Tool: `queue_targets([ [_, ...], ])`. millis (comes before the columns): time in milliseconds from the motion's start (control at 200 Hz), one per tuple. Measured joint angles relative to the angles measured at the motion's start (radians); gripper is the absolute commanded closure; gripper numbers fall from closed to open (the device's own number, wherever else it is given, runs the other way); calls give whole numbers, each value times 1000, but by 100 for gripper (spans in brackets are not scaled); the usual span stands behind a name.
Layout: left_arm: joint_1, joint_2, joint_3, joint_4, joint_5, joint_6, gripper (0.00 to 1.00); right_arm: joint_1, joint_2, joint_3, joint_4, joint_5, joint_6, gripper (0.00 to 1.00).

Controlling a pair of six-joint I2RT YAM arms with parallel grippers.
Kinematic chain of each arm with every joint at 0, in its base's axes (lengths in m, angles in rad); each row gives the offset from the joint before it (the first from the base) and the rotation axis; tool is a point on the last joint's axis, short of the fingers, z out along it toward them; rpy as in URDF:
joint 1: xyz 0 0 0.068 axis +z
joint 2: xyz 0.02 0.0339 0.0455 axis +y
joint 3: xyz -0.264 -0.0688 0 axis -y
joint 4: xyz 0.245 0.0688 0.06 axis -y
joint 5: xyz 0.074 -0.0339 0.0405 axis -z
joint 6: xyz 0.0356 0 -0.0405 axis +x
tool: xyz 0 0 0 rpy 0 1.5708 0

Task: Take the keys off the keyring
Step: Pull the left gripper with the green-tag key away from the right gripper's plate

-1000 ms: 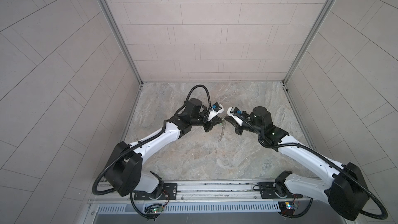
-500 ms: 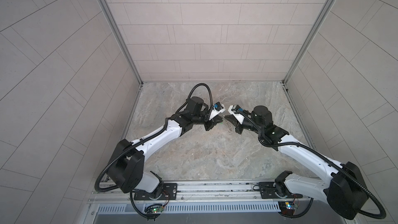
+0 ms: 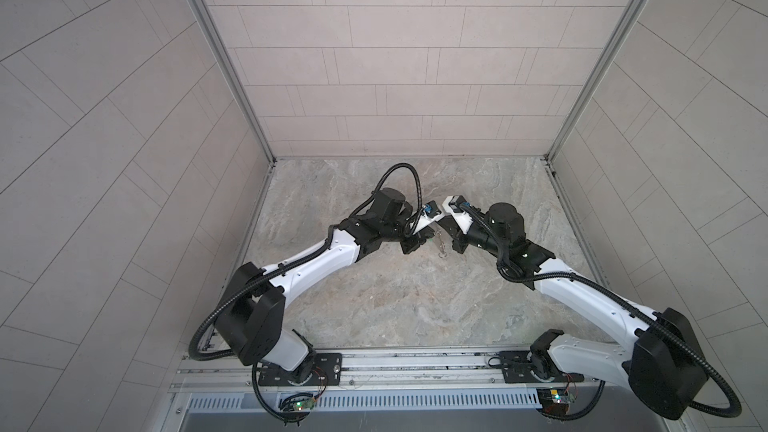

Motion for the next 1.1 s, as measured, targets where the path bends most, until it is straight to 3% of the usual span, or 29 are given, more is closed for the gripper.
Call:
queue_targets([
  [375,101,2,-66,-146,-69,-41,100,-34,43,60,-241,30,-50,100],
  [520,151,101,-64,-165,-65,-68,100,-34,75,88,-344,63,-79,100],
  [721,188,279,55,-290,-73,-97,100,-34,172,160,-442,134,-110,100],
  [1096,188,436,266,-420,-130,-172,99,-39,307,219,-485,262,-133,100],
])
